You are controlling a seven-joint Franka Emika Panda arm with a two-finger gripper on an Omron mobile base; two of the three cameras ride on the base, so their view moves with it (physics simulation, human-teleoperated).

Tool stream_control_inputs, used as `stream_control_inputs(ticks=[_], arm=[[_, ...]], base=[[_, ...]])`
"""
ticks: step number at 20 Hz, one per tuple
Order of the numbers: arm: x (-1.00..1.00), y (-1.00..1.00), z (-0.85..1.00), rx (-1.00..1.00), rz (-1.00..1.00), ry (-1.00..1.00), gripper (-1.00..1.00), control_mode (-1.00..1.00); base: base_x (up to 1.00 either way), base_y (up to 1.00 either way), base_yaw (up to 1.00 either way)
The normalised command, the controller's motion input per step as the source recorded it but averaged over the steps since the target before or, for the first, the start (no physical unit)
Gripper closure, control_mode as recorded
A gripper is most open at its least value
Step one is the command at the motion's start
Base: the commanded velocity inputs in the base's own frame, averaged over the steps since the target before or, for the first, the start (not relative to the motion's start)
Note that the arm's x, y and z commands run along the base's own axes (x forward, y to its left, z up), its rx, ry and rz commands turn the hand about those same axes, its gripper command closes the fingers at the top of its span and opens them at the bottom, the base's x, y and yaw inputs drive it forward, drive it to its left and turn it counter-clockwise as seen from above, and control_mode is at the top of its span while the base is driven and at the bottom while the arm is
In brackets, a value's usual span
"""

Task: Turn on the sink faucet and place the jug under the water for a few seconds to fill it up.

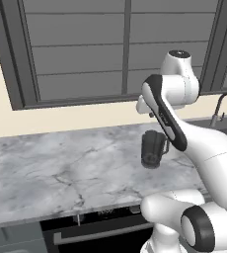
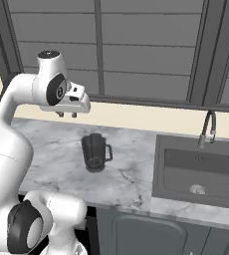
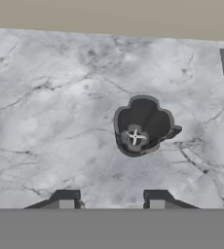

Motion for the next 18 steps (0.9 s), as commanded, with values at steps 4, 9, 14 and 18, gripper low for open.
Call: stream_control_inputs(ticks=[4, 9, 14, 18], arm=[[0.00, 0.00, 0.00, 0.00, 0.00, 0.00, -1.00, 1.00], [0.00, 0.00, 0.00, 0.00, 0.00, 0.00, -1.00, 1.00], [0.00, 0.00, 0.00, 0.00, 0.00, 0.00, -1.00, 1.00], [0.00, 0.00, 0.00, 0.00, 0.00, 0.00, -1.00, 1.00]], base=[[0.00, 0.00, 0.00], [0.00, -0.47, 0.00], [0.00, -0.81, 0.00], [0.00, -0.79, 0.00]])
